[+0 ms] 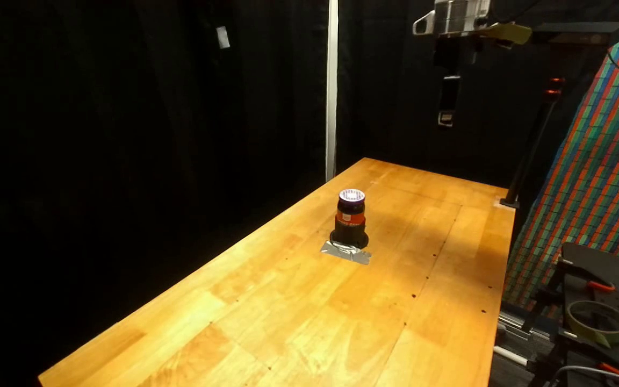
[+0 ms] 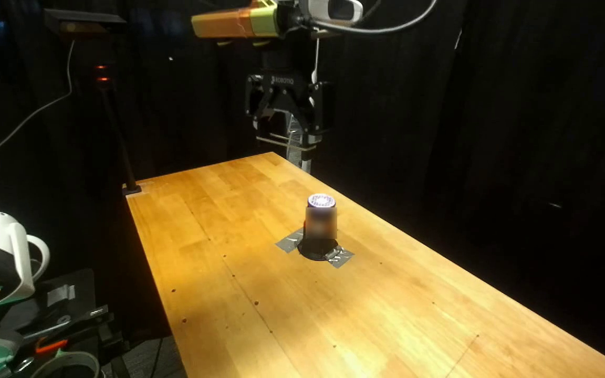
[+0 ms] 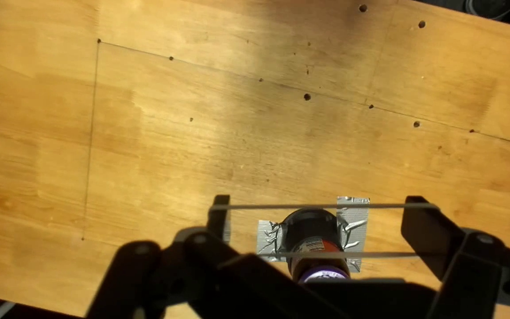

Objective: Put the elastic around the bottle

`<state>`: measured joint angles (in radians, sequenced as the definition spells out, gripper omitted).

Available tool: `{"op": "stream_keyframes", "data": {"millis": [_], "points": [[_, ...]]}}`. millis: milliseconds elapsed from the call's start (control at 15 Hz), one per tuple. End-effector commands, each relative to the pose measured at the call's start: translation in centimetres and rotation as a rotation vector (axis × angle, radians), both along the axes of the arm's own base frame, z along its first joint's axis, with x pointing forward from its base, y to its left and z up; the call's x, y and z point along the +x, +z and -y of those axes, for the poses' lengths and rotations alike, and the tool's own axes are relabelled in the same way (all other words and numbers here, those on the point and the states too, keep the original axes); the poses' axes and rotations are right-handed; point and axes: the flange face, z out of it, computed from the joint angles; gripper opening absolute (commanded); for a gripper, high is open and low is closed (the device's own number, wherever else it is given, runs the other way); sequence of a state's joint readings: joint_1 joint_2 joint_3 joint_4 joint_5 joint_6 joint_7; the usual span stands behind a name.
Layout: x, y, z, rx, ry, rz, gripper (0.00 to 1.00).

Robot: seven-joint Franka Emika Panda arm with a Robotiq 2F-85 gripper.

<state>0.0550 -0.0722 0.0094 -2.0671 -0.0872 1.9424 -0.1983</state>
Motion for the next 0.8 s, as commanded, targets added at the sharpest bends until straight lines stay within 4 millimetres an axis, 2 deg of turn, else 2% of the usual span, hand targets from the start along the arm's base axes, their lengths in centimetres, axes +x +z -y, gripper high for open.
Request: {"op": "stream_keyframes", "data": {"millis": [0,200,467,733], "points": [[5.0,-3.1,-2.3,-0.031,-0.028,-0.052,1.0],[8.0,-6.6,-3.2,-0.033,-0.069,-0.054,1.0],[11.1,-10.2,-4.0,-0.024,-0.09,-0.044,1.0],[13.4,-12.6,-4.9,0.026,-0.092,0.012,1.0]]}}
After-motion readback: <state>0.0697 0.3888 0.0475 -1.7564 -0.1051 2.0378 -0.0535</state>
